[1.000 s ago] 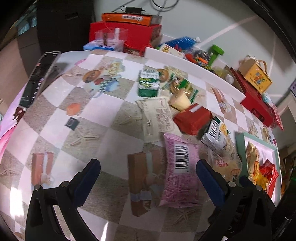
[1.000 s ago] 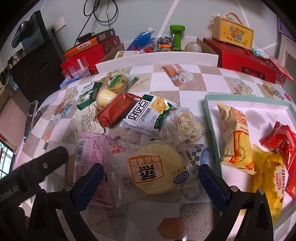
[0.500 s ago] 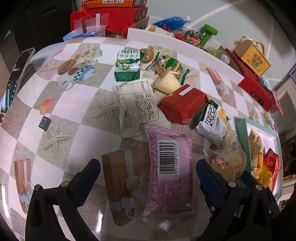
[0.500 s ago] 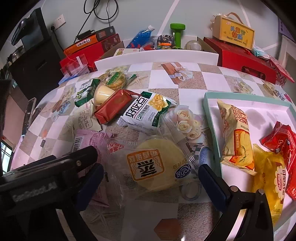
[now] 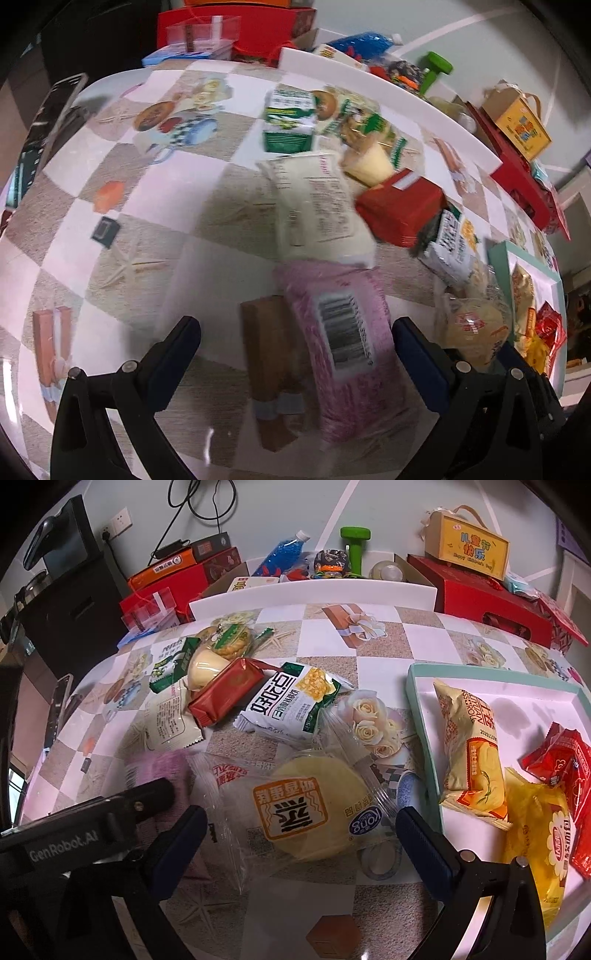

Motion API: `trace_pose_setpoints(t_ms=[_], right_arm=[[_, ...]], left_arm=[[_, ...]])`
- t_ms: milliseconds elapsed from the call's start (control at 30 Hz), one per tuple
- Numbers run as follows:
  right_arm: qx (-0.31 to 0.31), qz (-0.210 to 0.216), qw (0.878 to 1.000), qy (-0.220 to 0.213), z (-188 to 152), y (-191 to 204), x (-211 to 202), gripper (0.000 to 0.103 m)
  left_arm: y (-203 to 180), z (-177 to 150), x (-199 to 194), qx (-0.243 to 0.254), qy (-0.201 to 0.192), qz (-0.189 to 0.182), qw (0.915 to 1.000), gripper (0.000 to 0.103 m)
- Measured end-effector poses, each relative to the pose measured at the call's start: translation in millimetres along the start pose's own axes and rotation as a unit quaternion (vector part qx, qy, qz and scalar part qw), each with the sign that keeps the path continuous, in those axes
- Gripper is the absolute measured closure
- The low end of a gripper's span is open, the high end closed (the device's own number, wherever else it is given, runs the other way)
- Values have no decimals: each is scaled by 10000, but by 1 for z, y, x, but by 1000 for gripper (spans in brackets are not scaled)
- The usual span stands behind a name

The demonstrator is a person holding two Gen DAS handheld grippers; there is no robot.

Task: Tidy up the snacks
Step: 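Reach the left tool to the pink barcode bag while the right tool reaches the round bread bag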

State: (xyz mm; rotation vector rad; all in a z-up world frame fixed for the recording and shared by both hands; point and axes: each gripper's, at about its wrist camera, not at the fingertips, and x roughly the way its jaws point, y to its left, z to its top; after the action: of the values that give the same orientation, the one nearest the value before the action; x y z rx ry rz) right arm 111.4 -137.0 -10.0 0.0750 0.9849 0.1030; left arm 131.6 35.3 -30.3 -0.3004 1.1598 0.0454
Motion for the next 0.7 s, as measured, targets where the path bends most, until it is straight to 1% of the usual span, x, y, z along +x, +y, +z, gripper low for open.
trace_pose_setpoints(t_ms=[200, 400, 533, 567, 700], right_arm=[[73, 58, 10000, 3, 0, -2, 0, 0], [63, 37, 10000, -50, -1, -3, -1, 1], [29, 32, 9999, -140, 0, -3, -3, 8], [31, 34, 9999, -162, 0, -3, -4, 10], [114, 96, 9997, -218, 0, -7, -5, 14]], left_arm=[[16, -1, -3, -218, -27, 116, 9997, 0], [16, -1, -7, -274, 18, 60, 9996, 0], [20, -4, -11, -379, 17, -1, 9993, 0], [21, -10, -14, -405, 14, -1, 9992, 0], [23, -14, -14, -335, 50, 63, 9994, 0]])
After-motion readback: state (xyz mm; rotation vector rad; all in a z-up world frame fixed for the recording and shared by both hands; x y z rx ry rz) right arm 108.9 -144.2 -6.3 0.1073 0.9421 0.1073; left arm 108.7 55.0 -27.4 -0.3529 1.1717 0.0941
